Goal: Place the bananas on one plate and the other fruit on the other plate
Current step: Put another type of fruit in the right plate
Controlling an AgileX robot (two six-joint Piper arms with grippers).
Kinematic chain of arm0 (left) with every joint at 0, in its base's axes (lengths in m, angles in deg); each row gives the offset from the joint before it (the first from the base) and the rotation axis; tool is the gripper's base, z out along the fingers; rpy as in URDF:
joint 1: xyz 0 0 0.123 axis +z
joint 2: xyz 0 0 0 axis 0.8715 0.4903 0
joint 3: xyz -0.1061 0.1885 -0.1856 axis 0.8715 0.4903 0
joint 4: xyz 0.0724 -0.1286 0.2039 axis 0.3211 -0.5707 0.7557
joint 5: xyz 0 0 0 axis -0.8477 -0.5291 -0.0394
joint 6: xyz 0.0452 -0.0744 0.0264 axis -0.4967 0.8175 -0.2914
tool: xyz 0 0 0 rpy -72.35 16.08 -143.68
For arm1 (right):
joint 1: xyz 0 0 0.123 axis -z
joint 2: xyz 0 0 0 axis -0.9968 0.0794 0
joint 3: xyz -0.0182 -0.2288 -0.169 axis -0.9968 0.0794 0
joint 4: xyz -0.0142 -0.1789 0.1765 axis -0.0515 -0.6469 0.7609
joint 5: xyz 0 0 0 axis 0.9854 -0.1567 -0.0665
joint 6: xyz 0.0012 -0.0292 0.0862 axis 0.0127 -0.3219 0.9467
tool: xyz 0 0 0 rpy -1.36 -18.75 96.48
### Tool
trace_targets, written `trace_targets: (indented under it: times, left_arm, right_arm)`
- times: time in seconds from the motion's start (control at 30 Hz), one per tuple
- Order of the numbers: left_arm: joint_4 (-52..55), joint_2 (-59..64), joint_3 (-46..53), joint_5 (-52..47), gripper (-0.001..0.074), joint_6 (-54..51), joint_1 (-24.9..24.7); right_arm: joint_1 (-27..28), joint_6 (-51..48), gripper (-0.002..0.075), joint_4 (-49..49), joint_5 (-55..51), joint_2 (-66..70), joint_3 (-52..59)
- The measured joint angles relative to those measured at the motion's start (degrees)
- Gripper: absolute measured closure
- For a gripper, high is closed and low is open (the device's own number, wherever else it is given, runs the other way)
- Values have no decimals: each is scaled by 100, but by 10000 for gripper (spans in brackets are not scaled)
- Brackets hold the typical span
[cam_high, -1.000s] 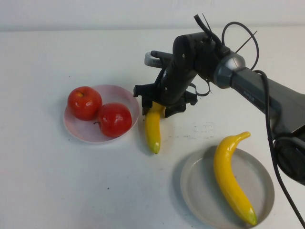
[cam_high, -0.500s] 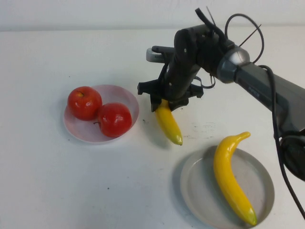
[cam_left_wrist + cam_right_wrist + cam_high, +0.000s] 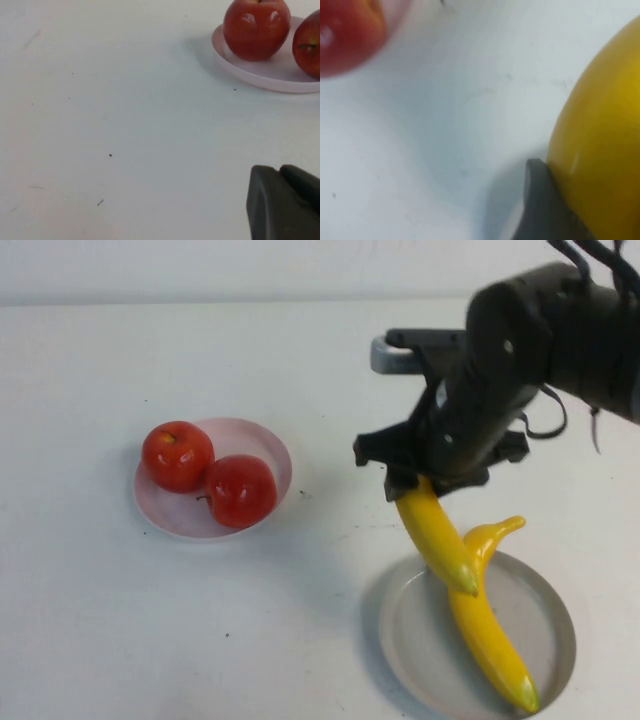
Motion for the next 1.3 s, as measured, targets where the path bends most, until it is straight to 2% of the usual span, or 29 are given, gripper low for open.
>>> trace_targets:
  times: [0.13, 0.27, 0.57, 0.77, 1.1, 1.2, 1.3]
  left_arm:
    - [0, 0, 0, 0, 734, 0, 0]
    - [0, 0, 0, 0, 734, 0, 0]
    - [0, 0, 0, 0, 734, 0, 0]
    - [0, 0, 0, 0, 734, 0, 0]
    - [0, 0, 0, 0, 734, 0, 0]
    - [0, 0, 0, 0, 734, 0, 0]
    - [0, 0, 0, 0, 734, 0, 0]
  right_arm:
    - [0, 141, 408, 290, 701, -699, 1476]
    - [-9, 157, 408, 723, 936, -829, 2150]
    - [-9, 157, 406, 896, 1107, -643, 2349]
    - [-9, 157, 322, 905, 1046, -582, 2359]
    - [-141, -57, 302, 873, 942, -979, 2372]
    - [-236, -233, 333, 798, 930, -1587, 2436]
    - [-281, -607, 438, 761, 800, -2257, 2527]
